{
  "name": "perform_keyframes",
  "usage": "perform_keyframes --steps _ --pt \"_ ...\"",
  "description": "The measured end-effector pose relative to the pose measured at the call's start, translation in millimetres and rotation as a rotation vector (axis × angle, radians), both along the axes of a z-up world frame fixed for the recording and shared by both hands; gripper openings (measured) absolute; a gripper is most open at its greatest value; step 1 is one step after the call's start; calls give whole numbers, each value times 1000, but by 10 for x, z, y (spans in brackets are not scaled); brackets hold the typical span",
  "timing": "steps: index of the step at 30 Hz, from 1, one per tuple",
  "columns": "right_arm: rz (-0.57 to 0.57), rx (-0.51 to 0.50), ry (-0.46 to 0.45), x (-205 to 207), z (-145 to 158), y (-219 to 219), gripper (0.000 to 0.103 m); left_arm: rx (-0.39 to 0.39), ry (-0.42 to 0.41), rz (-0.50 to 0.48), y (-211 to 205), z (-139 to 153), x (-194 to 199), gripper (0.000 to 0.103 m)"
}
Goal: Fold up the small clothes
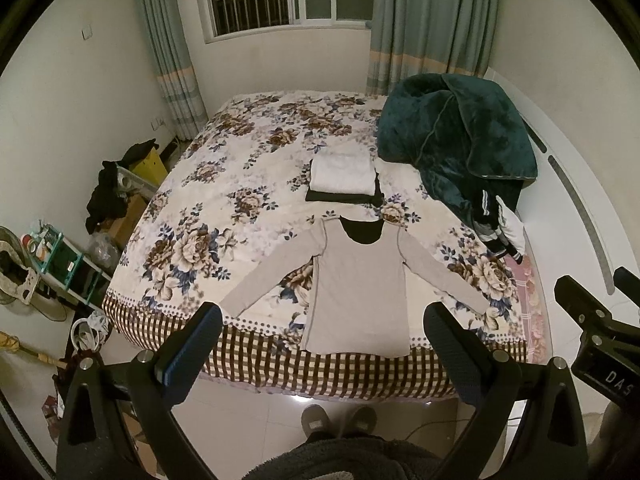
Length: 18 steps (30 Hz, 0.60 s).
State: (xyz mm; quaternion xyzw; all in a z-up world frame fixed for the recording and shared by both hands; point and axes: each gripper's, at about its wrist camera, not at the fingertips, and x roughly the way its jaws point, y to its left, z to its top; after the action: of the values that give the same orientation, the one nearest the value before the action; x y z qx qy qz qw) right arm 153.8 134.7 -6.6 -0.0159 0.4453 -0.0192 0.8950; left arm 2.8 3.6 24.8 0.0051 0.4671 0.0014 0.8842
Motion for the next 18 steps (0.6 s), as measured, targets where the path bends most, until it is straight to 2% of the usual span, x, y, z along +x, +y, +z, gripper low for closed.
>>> perform_keyframes --steps 18 --pt "5 -2 -12 -75 56 67 103 -1 -9 -2 -30 47 74 103"
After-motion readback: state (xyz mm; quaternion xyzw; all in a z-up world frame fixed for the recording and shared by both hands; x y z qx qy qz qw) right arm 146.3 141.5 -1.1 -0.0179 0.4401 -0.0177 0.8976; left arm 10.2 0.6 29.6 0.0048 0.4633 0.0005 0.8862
